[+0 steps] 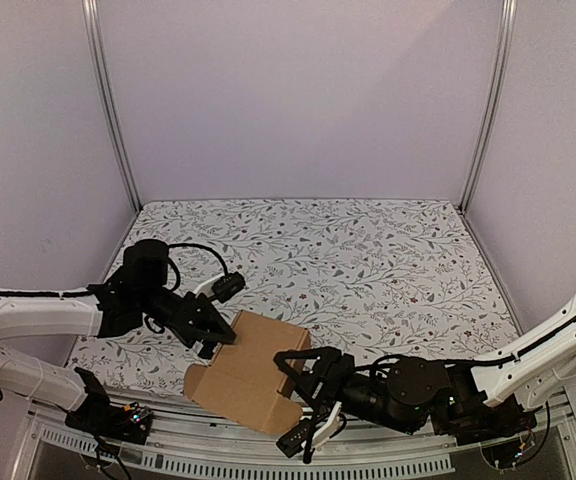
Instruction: Fold the paper box
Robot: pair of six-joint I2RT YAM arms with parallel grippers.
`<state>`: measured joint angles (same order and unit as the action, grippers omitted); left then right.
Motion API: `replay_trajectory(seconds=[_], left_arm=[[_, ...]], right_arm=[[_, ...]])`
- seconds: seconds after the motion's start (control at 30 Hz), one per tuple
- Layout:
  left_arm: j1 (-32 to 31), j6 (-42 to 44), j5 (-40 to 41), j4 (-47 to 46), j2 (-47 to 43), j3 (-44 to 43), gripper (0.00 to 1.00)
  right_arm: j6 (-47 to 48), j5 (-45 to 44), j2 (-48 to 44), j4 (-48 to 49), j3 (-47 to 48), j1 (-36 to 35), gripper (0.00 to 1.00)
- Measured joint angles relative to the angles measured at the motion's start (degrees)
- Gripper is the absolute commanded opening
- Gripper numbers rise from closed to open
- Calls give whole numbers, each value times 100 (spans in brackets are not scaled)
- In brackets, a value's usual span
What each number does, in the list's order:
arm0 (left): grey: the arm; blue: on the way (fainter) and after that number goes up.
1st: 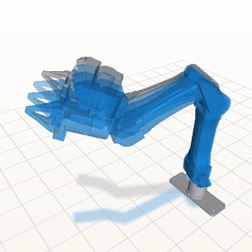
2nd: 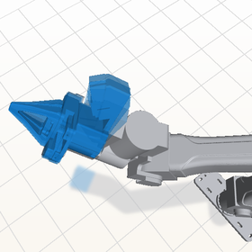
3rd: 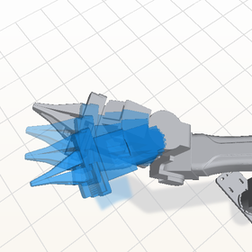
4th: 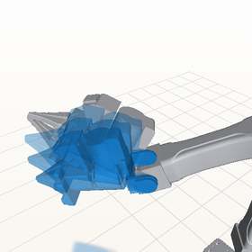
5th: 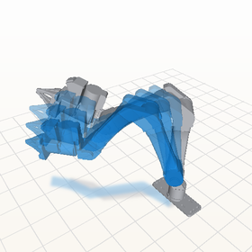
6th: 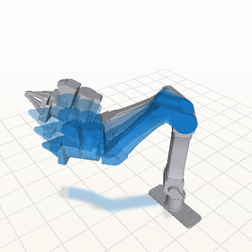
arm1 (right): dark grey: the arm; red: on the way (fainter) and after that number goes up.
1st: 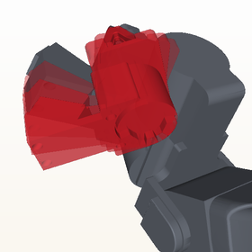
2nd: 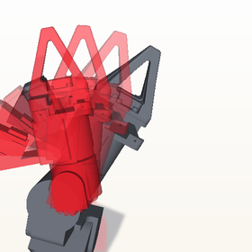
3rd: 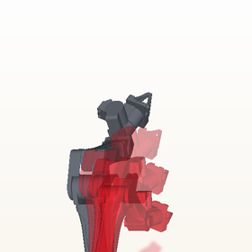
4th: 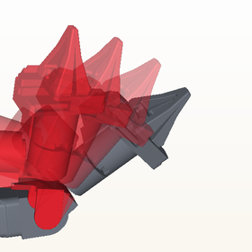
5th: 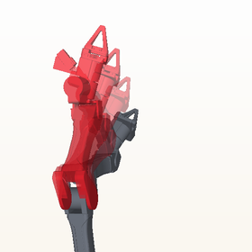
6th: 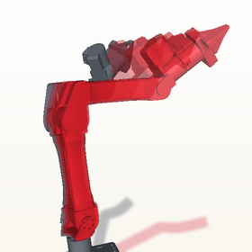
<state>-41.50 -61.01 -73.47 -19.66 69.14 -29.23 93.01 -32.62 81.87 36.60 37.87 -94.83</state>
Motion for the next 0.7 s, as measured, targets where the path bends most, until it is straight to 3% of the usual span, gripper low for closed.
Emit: replay_trajectory(seconds=[0.3, 0.53, 0.7], left_arm=[[-4, 1073, 763, 1585, -623, -573, 99], [15, 2223, 1932, 3222, -997, -1460, 100], [37, 2704, 2699, 3635, -1412, -1884, 100]], right_arm=[[-372, -278, -179, -76, -4, 0, 48], [-1121, -590, -1001, -662, -103, 0, 48], [-1867, -708, -1646, -1329, -136, 48, 48]])
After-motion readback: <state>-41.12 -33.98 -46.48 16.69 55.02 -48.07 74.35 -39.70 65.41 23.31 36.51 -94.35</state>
